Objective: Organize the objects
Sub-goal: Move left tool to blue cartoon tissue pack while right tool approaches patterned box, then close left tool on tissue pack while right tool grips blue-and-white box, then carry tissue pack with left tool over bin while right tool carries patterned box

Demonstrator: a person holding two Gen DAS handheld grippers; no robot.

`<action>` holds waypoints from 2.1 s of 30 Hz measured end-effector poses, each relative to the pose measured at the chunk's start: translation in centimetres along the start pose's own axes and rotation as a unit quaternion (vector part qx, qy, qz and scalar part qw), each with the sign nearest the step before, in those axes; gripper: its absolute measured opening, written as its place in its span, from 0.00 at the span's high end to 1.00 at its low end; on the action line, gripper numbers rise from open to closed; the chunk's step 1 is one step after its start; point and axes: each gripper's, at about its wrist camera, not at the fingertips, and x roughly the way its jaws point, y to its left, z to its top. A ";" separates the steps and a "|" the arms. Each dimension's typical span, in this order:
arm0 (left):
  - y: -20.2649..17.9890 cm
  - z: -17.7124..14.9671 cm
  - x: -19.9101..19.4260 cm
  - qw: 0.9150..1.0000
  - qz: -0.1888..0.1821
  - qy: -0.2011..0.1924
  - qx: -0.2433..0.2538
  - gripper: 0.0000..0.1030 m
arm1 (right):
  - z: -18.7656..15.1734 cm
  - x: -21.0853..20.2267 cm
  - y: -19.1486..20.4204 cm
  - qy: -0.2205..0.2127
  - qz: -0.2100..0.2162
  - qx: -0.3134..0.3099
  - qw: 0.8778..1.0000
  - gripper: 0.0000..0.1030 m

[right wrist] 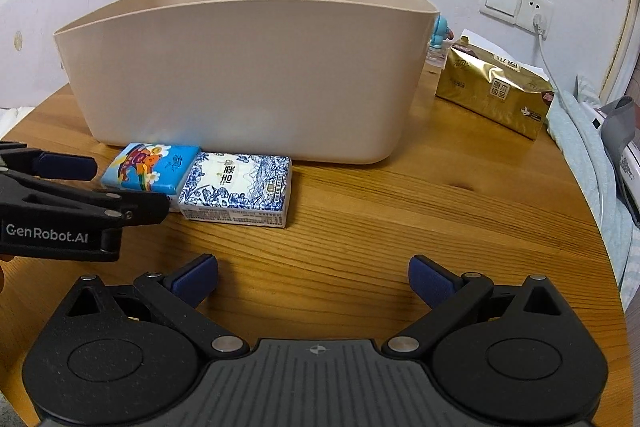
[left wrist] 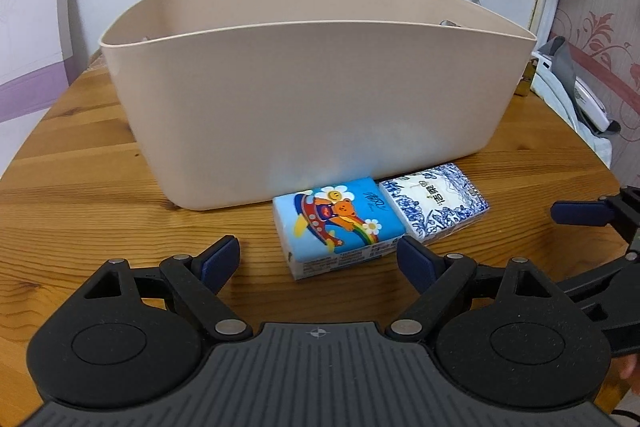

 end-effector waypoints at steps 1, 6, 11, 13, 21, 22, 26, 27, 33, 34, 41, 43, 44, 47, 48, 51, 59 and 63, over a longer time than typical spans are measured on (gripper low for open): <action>-0.1 0.1 0.1 1.000 0.000 0.001 0.002 0.15 | 0.0 0.1 0.0 -0.002 0.003 0.000 1.000 0.00; -0.6 0.3 0.8 1.000 -0.002 0.005 -0.002 0.13 | -0.1 0.5 0.2 -0.013 0.017 0.005 1.000 0.00; -1.1 0.4 1.3 1.000 0.007 0.002 0.004 0.11 | -0.2 0.6 0.5 -0.023 0.025 -0.003 0.999 0.00; -1.2 0.5 1.5 1.000 0.019 0.001 0.008 0.11 | -0.2 0.7 0.5 -0.024 0.025 -0.003 0.999 0.00; 0.5 0.3 1.8 0.999 0.043 -0.021 -0.018 0.10 | 1.0 1.5 1.5 -0.015 0.015 0.006 1.000 0.00; 0.9 0.2 1.8 0.998 0.049 -0.022 -0.024 0.09 | 1.1 1.7 1.6 -0.016 0.014 0.007 1.000 0.00; 2.3 0.8 2.2 0.997 0.066 -0.003 -0.033 0.00 | 1.5 2.2 2.1 -0.022 0.013 0.011 1.000 0.00; 2.6 0.9 2.3 0.998 0.062 -0.001 -0.029 0.00 | 1.6 2.3 2.2 -0.022 0.011 0.013 1.000 0.00; 2.9 1.6 2.8 0.997 0.069 -0.005 -0.035 0.00 | 2.4 3.2 2.6 -0.028 0.006 0.017 0.999 0.00; 2.9 1.7 2.9 0.997 0.071 -0.007 -0.038 0.00 | 2.4 3.2 2.6 -0.031 0.004 0.020 0.999 0.00; 4.0 0.9 1.9 0.996 0.066 -0.027 -0.044 0.11 | 2.2 3.2 2.6 -0.047 0.001 0.020 0.999 0.10; 4.1 0.9 1.7 0.997 0.069 -0.030 -0.031 0.23 | 2.3 3.1 2.6 -0.052 -0.002 0.021 0.998 0.23; 4.2 0.9 1.6 0.997 0.062 -0.031 -0.026 0.27 | 2.4 3.0 2.7 -0.054 -0.002 0.020 0.998 0.26; 4.6 0.8 1.3 0.998 0.050 -0.035 -0.017 0.35 | 2.5 2.8 3.1 -0.056 -0.001 0.017 0.998 0.40; 4.8 0.8 1.3 0.998 0.046 -0.035 -0.017 0.35 | 2.4 2.8 3.2 -0.056 -0.004 0.013 0.998 0.40; 5.2 0.4 0.8 0.998 0.044 -0.034 -0.015 0.36 | 2.3 2.5 3.6 -0.059 -0.009 0.002 0.998 0.41; 5.7 -0.5 -0.2 0.999 0.025 -0.036 -0.018 0.36 | 1.8 0.6 3.9 -0.061 -0.001 0.001 0.998 0.41; 5.9 -0.8 -1.5 0.999 0.027 -0.043 -0.019 0.36 | 2.1 -0.7 3.8 -0.070 0.000 0.004 0.998 0.41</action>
